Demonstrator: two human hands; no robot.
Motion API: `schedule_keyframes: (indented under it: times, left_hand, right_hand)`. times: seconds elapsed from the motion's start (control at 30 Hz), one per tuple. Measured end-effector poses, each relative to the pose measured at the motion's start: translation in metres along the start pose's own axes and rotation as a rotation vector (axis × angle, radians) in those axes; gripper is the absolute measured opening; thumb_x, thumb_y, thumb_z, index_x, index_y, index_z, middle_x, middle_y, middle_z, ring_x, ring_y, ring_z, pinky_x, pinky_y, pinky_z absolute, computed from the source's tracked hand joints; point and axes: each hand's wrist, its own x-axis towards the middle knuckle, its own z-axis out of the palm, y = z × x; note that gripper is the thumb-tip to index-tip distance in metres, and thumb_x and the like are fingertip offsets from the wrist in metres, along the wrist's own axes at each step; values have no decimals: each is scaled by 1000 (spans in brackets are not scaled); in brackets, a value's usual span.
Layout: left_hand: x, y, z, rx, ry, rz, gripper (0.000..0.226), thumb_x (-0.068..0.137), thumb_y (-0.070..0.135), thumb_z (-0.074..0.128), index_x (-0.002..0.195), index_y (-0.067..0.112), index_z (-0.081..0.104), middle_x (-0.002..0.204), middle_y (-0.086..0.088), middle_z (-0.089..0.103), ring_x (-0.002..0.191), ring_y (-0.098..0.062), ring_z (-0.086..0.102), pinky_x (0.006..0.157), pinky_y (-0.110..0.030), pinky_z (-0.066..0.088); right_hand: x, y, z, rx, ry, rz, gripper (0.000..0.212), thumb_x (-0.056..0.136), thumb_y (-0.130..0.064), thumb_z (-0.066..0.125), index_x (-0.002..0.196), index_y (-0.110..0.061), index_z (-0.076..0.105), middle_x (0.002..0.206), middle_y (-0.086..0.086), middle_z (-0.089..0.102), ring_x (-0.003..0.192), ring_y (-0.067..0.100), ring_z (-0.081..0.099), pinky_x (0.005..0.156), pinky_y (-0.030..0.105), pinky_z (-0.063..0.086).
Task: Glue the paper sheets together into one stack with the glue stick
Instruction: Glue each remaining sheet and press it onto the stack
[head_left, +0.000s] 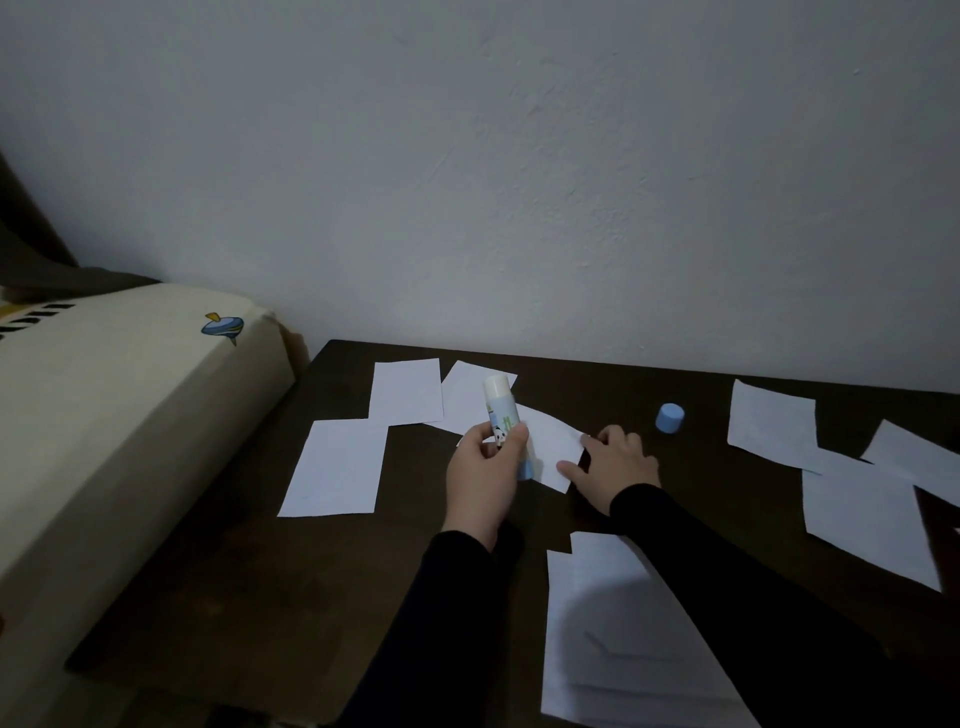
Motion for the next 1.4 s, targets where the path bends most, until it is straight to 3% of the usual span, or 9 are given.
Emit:
schedule_keyframes:
  times: [0.2, 0.37, 0.53, 0.67, 0.83, 1.03, 1.17, 1.27, 1.4]
  left_hand:
    - [-1, 1, 6, -33, -12, -10, 45, 92, 39, 59, 132, 22, 48, 109, 5, 55, 101, -13, 56, 85, -29, 54]
    - [-3, -2, 13, -47, -37, -2, 50, 92, 38, 59, 136, 19, 47, 119, 2, 56, 106, -14, 56, 90, -31, 53]
    - [-5, -4, 25, -37, -89, 1, 46, 94, 35, 57, 135, 19, 47, 111, 7, 52, 102, -11, 52, 91, -33, 51]
    - [-8, -9, 38, 16, -98, 8, 38, 93, 38, 57, 128, 23, 51, 103, 11, 56, 96, -8, 55, 87, -32, 51]
    - [-13, -15, 56, 77, -125, 43, 34, 90, 40, 62, 120, 26, 56, 107, 5, 61, 97, -11, 59, 78, -27, 52]
    - [-16, -14, 71, 40, -175, 19, 35, 82, 41, 71, 112, 29, 57, 108, 1, 61, 91, -15, 61, 65, -22, 48]
    - [-13, -11, 73, -25, -203, -52, 39, 79, 43, 73, 111, 23, 63, 100, -6, 65, 85, -17, 59, 74, -27, 50]
    - [-12, -10, 78, -85, -283, -88, 36, 82, 41, 68, 108, 17, 68, 98, -8, 67, 79, -15, 58, 78, -29, 52]
    - [-12, -12, 93, -90, -318, -140, 32, 96, 39, 52, 113, 13, 59, 98, -12, 69, 73, -15, 63, 75, -34, 56]
  right_hand:
    - [-8, 7, -5, 165, 46, -27, 48, 92, -47, 55, 136, -28, 48, 135, 0, 47, 125, 19, 42, 106, 41, 36]
    - [-19, 33, -13, 677, 40, 10, 37, 91, -20, 63, 127, -22, 54, 104, -7, 61, 97, 9, 57, 96, 32, 46]
    - [-44, 76, -10, 969, 75, 64, 46, 91, -7, 61, 133, -22, 50, 100, -8, 58, 93, 8, 56, 90, 28, 47]
    - [-55, 105, -7, 895, 98, 96, 57, 92, -6, 59, 143, -24, 41, 100, -7, 55, 88, 9, 55, 84, 24, 46]
    - [-55, 120, -7, 874, 97, 117, 64, 93, -7, 58, 149, -24, 32, 106, -4, 54, 91, 10, 53, 95, 30, 48]
    - [-52, 119, -5, 790, 83, -7, 56, 95, -19, 58, 146, -29, 37, 124, -5, 54, 101, 6, 53, 96, 26, 45]
    - [-49, 125, 1, 441, 111, -113, 44, 98, -40, 48, 141, -33, 43, 144, -9, 42, 131, 10, 36, 110, 32, 29]
    - [-48, 129, 3, 311, 75, -187, 44, 99, -43, 43, 142, -35, 42, 152, -11, 29, 140, 13, 21, 114, 38, 19]
    - [-48, 130, 1, 206, -17, -231, 51, 98, -41, 43, 148, -35, 31, 158, -11, 19, 145, 15, 10, 115, 44, 12]
